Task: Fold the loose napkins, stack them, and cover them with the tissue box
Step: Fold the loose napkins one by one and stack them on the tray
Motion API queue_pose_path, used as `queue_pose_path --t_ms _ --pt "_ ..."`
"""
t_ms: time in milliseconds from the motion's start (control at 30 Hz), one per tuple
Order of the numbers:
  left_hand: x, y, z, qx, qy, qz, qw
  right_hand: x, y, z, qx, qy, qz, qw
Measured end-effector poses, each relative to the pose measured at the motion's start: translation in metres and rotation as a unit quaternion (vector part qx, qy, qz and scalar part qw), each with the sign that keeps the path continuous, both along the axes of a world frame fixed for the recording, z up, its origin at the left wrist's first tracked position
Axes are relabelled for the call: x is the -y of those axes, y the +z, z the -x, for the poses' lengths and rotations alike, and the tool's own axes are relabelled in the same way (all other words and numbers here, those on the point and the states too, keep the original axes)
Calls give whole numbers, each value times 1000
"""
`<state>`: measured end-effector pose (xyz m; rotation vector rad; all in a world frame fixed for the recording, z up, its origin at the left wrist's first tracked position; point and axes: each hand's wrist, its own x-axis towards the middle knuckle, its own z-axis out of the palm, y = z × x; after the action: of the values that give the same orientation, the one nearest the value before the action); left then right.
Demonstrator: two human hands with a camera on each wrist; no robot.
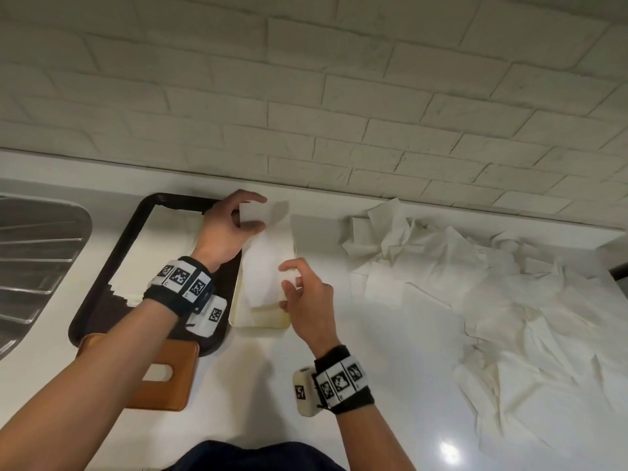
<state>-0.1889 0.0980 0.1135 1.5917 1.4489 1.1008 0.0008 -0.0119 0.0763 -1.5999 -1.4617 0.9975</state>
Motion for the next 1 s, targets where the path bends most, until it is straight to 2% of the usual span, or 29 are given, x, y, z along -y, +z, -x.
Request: queue_pose_path --t_ms 67,133,233,333,400,467,500,533,600,667,700,767,867,933,1000 --pt "-6 -13 9 -122 -20 -12 992 -7 -17 11 39 16 38 998" --pt "-7 -23 14 -222 -50 -54 972 -12 -34 23 111 29 69 991" --pt "-3 -31 14 -284 -99 -65 952 -12 -46 36 222 49 106 968" --pt "2 -33 9 -344 -179 -8 922 -11 -49 39 270 76 121 952" --pt "6 -35 2 -430 -259 27 864 -11 -44 34 298 98 112 943" --pt "12 -46 -8 -534 -311 71 783 -13 -33 24 290 97 99 947" --pt "16 -53 -13 -571 -319 92 751 -14 -27 17 278 79 88 953" --pt "20 -59 -17 -596 -320 101 730 -17 -24 7 268 49 65 960" --pt "25 -69 -21 -623 -315 94 709 -26 -17 -22 261 -17 30 965" --pt "24 -68 -21 -627 -309 89 709 -37 -22 -61 278 -64 30 958" --pt "23 -65 -21 -619 -303 91 719 -42 -28 -82 290 -75 44 953" --pt "23 -55 -20 -576 -271 77 768 -51 -48 -120 330 -62 59 940" --pt "28 -42 -27 -472 -209 -33 856 -56 -83 -162 449 37 66 890" --pt "34 -34 -39 -394 -189 -112 892 -56 -91 -173 465 84 83 877" --pt "43 -29 -54 -330 -188 -151 913 -55 -91 -173 454 75 88 883"
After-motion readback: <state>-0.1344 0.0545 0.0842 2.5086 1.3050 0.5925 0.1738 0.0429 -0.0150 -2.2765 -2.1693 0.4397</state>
